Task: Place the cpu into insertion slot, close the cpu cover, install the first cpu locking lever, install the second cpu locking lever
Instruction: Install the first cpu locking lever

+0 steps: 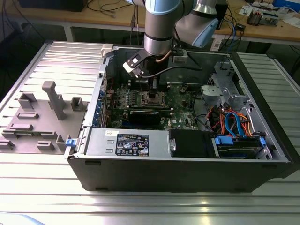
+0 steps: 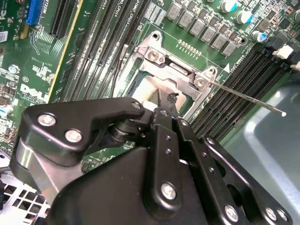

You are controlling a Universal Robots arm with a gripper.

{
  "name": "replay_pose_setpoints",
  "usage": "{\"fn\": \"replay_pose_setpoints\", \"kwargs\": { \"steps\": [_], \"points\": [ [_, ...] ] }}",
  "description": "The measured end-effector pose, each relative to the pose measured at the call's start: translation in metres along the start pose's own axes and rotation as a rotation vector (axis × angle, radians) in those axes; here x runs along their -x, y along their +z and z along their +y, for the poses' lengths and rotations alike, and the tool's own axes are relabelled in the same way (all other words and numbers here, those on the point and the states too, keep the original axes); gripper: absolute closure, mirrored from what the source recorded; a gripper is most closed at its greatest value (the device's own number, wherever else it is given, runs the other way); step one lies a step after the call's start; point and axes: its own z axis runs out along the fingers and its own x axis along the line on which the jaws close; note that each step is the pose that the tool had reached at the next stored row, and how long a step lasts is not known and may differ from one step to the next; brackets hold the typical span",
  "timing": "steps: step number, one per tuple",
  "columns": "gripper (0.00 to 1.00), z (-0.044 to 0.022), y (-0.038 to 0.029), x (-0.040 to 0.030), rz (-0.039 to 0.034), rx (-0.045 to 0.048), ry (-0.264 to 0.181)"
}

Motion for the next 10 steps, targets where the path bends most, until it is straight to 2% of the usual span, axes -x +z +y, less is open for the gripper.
{"fn": "replay_pose_setpoints", "kwargs": {
  "steps": [10],
  "points": [
    [0.89,0.0005,-0.0001,0.0,0.0,0.0,0.0]
  ]
}}
